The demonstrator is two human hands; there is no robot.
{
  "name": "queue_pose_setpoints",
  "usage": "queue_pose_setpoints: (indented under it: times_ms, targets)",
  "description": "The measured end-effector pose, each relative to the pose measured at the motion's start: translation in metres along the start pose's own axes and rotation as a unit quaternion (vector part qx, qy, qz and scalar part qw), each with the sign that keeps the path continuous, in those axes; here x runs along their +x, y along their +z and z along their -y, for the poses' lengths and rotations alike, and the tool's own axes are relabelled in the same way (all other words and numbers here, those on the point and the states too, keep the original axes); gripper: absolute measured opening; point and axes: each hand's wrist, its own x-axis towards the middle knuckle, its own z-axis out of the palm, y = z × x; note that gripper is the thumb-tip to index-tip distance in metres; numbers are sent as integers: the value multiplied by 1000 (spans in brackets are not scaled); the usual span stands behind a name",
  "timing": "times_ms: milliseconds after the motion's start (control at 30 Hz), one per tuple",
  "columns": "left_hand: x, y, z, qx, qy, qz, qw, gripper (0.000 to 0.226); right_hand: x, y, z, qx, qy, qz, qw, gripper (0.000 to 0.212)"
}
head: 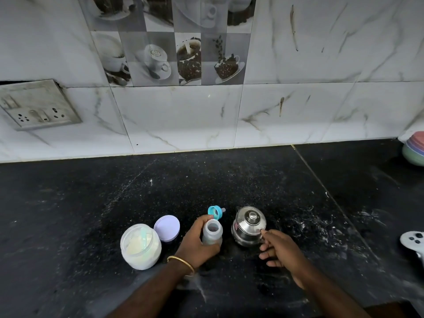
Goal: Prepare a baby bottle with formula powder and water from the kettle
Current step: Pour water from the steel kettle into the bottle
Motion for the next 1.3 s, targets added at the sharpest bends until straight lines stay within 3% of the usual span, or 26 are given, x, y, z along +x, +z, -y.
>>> queue_pose_setpoints:
  times_ms: [100,467,733,933,1300]
  targets:
    - [1,3,-1,16,0,-35,999,91,2,-5,2,-19,-5,16,1000,31]
    - [13,-2,-8,9,-33,-42,999,55,0,-6,2,-34,-11,21,999,38]
    - [21,-4,-16,-8,-26,-58,998,55,1,-7,-2,-11,-47,13,999,38]
    - [22,-5,-17,-28,-10,-69,997,55,-7,-19,3,-27,-48,49,997,51]
    - [20,-12,-20,-5,18,-57,998,52,-29,-12,38,-73,-81,71,992,45]
